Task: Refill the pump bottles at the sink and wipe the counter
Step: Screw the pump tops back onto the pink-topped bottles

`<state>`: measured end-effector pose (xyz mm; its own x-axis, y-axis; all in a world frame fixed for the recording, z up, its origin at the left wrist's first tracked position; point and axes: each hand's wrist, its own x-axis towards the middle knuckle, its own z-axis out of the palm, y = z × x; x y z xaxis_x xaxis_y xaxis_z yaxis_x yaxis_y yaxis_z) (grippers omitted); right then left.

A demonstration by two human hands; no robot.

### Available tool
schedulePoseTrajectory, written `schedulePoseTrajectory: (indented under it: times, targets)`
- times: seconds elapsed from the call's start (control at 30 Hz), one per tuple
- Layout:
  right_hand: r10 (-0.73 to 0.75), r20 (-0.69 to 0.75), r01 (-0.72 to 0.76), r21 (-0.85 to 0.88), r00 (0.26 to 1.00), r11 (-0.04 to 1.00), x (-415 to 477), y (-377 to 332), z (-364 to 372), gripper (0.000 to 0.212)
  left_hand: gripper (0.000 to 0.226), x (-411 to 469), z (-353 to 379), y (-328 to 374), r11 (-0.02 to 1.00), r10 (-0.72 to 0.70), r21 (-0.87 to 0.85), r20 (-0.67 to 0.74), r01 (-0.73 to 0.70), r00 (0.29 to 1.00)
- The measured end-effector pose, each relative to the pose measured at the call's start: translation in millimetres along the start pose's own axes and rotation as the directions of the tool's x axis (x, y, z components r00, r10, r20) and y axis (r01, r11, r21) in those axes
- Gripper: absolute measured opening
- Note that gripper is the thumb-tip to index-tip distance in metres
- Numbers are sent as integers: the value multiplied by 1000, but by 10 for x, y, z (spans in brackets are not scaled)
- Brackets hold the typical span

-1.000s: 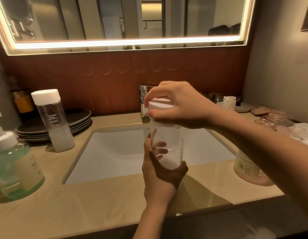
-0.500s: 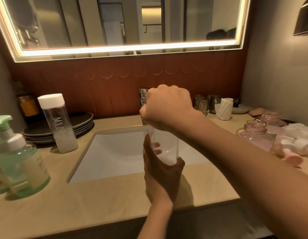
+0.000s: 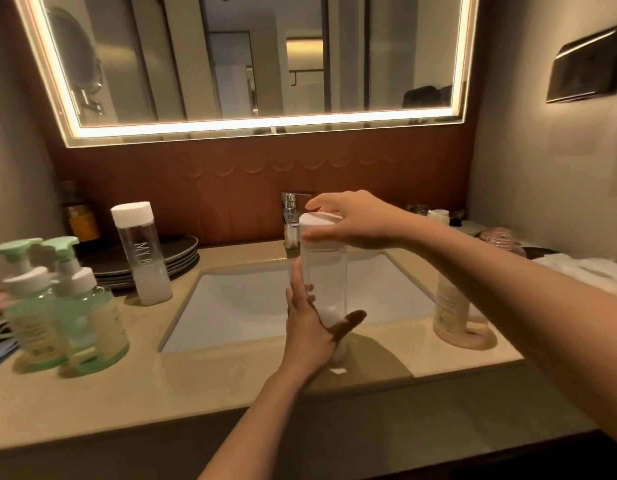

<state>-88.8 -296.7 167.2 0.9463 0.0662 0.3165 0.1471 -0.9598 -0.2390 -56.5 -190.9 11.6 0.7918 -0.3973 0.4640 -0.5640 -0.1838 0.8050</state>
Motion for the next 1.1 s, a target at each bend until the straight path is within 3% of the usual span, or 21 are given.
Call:
schedulePoseTrajectory:
  times: [0.27,0.43,0.53,0.67,0.87,1.1]
  targets:
    - [40,-212,-13,128,977,992,-170,423,-311,51,91,339,192,207,993,115,-7,136,-115,984]
    - [73,-276,-58,59,959,997,-138,888,-632,51,72,663,492,315,994,60,-95,129,-48,990]
    - [114,-309,-106,43,944,993,-81,1229,-779,51,49,801,736,282,999,21,-43,100,-16,995]
    - [166,-352,-167,27,921,986,17,1705,-892,51,38,930,1076,160,1000,-18,-13,89,19,996]
    - [230,-385,-236,33,894,971,162,2273,-866,49,33,976,1418,47,997,-72,-26,91,75,993]
    - [276,-314,-288,9,908,958,292,2675,-667,50,24,980,1573,-11,993,-110,-40,105,114,988]
